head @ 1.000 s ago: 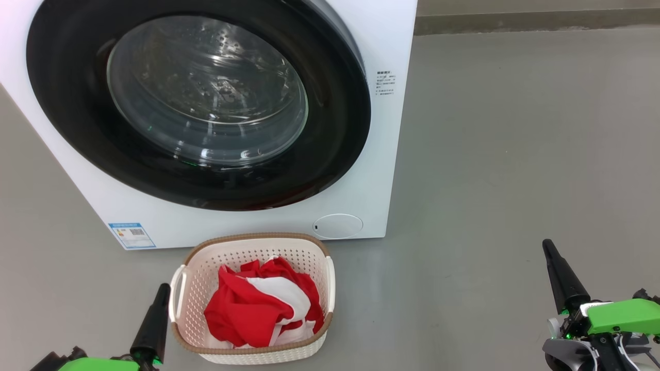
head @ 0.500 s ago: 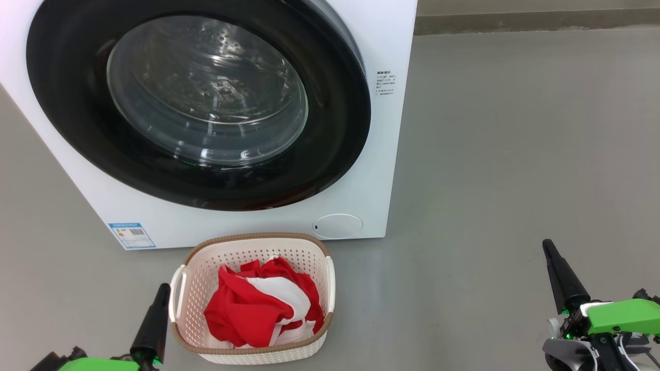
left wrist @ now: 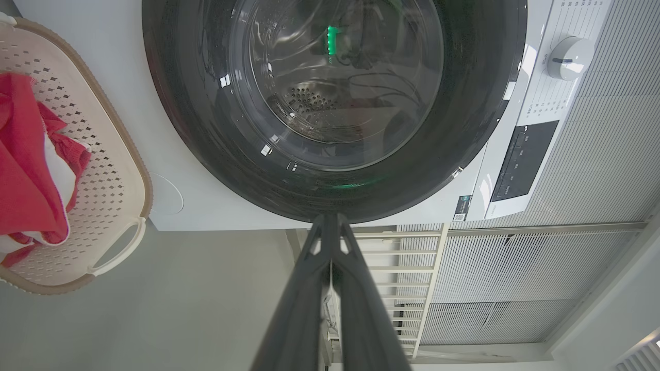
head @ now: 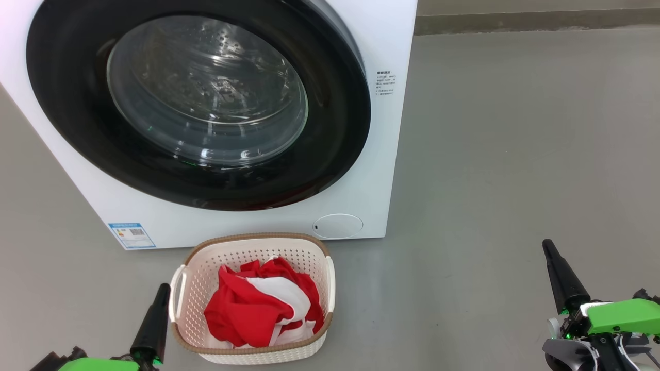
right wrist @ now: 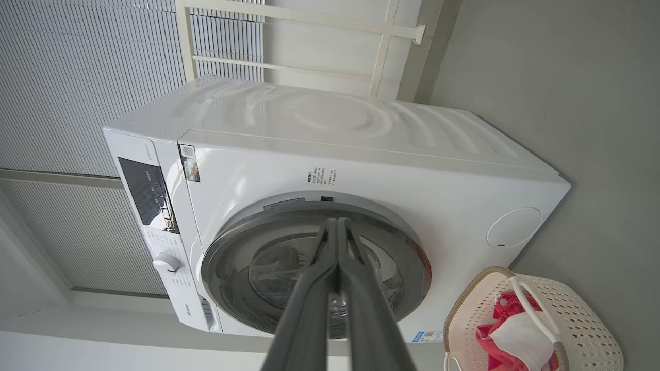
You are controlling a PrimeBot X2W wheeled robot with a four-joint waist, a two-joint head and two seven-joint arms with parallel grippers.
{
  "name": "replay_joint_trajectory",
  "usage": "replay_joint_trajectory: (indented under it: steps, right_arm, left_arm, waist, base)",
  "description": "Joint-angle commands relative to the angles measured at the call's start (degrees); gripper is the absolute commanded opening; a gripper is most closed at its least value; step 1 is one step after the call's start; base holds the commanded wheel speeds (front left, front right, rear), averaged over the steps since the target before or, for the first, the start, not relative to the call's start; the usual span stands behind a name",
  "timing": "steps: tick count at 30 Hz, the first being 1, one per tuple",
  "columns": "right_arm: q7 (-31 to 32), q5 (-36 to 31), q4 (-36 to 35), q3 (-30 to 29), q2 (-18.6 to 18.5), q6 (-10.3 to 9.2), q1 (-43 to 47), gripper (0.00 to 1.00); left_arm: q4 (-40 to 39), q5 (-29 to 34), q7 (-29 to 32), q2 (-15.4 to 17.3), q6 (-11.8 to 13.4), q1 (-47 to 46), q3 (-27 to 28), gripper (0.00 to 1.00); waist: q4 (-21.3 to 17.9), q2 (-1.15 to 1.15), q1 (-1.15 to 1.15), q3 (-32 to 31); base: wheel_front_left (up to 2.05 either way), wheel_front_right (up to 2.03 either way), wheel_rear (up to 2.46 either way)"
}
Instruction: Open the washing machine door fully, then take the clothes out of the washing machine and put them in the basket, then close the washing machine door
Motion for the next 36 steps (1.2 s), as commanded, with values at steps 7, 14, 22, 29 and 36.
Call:
replay_joint_trajectory:
  steps: [7, 14, 22, 29, 36]
  right_arm:
    - [0.38, -0.11, -1.39, 0.92, -0.61, -0.03, -2.48, 0.00]
    - [0.39, -0.11, -1.39, 0.92, -0.61, -0.03, -2.48, 0.00]
    - [0.39, -0.11, -1.39, 0.92, -0.61, -0.03, -2.48, 0.00]
    - [0.39, -0.11, -1.39, 0.92, -0.61, -0.03, -2.48, 0.00]
    - [0.39, -0.12, -1.39, 0.91, -0.61, -0.03, -2.48, 0.00]
  left_arm:
    - [-1.17, -0.20, 0.22, 0.59, -0.41, -2.37, 2.03, 0.00]
    - [-1.17, -0.20, 0.22, 0.59, -0.41, -2.37, 2.03, 0.00]
    - [-1.17, -0.19, 0.22, 0.59, -0.41, -2.37, 2.04, 0.00]
    - [-1.17, -0.19, 0.23, 0.59, -0.41, -2.37, 2.04, 0.00]
    - [-1.17, -0.19, 0.23, 0.59, -0.41, -2.37, 2.04, 0.00]
  waist:
    - [0.00, 0.00, 0.00, 0.00]
    - [0.00, 0.00, 0.00, 0.00]
    - [0.00, 0.00, 0.00, 0.00]
    - [0.00, 0.00, 0.00, 0.00]
    - [0.00, 0.00, 0.00, 0.00]
  base:
    - [0.00, 0.00, 0.00]
    - [0.00, 0.00, 0.00]
    - [0.00, 0.00, 0.00]
    - [0.00, 0.00, 0.00]
    - [0.00, 0.00, 0.00]
